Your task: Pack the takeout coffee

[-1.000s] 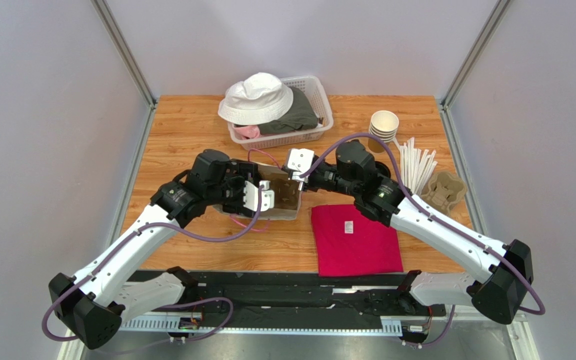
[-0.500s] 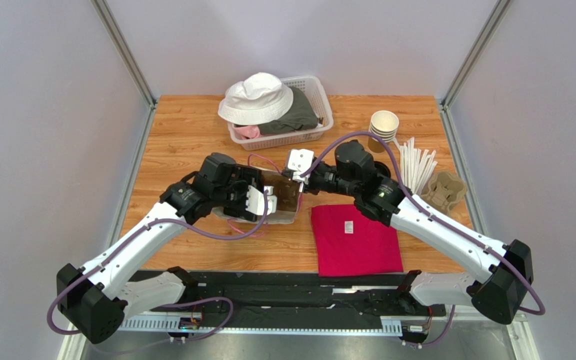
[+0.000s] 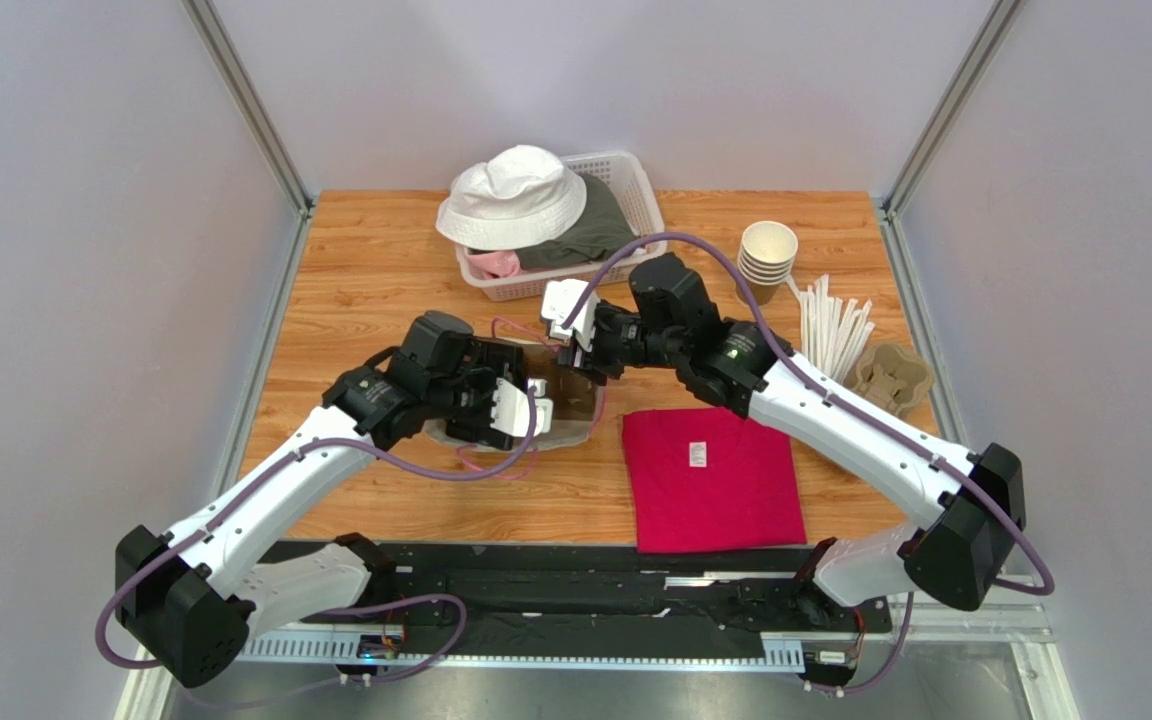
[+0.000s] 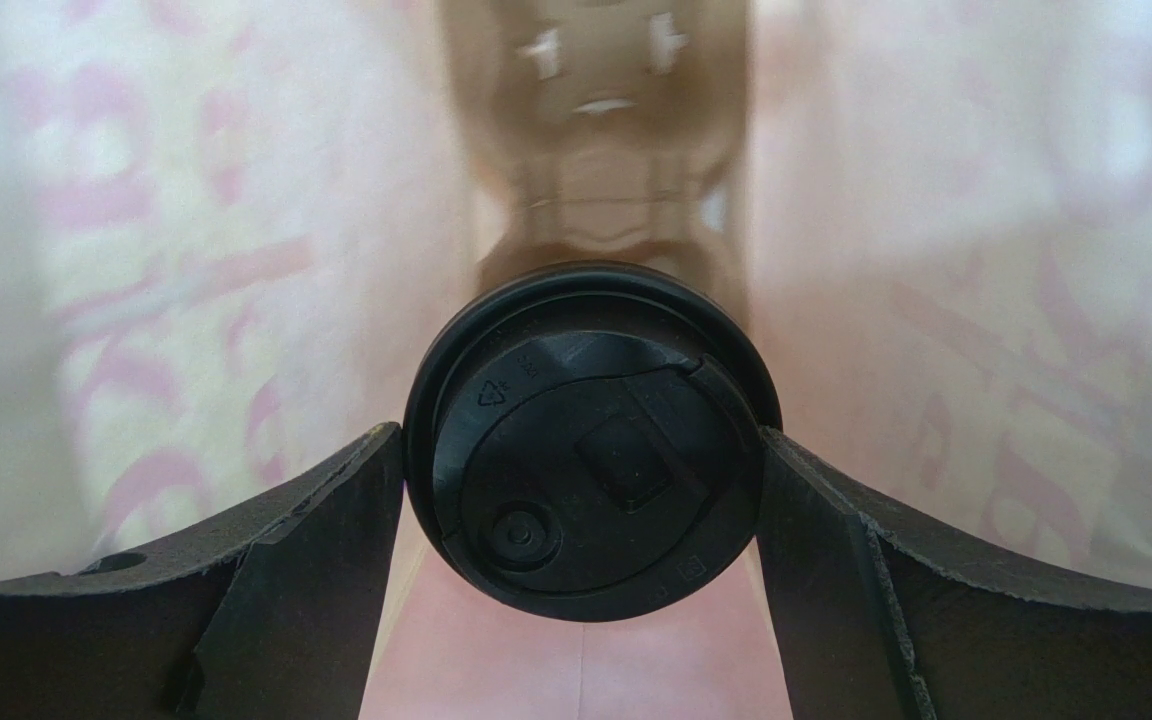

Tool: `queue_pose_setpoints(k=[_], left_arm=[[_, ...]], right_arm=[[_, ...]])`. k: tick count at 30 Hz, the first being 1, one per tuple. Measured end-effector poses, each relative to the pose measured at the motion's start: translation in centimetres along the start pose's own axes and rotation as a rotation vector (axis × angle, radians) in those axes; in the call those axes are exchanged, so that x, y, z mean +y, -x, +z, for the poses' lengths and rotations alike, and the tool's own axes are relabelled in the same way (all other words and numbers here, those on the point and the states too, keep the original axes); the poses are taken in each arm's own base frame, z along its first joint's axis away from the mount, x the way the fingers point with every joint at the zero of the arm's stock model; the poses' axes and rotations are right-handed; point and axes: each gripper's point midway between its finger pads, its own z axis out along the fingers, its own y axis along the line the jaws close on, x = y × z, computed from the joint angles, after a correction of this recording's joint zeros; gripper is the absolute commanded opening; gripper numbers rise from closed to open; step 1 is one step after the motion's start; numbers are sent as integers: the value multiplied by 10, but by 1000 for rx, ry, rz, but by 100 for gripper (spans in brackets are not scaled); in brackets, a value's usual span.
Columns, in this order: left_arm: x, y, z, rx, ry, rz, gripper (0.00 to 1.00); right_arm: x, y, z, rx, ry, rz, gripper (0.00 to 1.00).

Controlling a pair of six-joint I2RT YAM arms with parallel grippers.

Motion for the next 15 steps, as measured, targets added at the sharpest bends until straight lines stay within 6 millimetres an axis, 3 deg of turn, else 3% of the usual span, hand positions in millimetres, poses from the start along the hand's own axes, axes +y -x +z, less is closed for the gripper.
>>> queue_pose_setpoints(k=[2,3,5,15], left_arm=[[-4,-2,2,4,-9,-3,23],[-5,-2,2,5,-12,-4,23],[-5,-3,2,6,-11,-8,23],[8,-7,5,26,60,-23,22]], right_arm=[[-1,-3,4,15,2,4,37],[-2,-5,6,24,3,5,13],[-4,-11,12,45,5,-1,1],[4,-13,15,49,34,-20,0]])
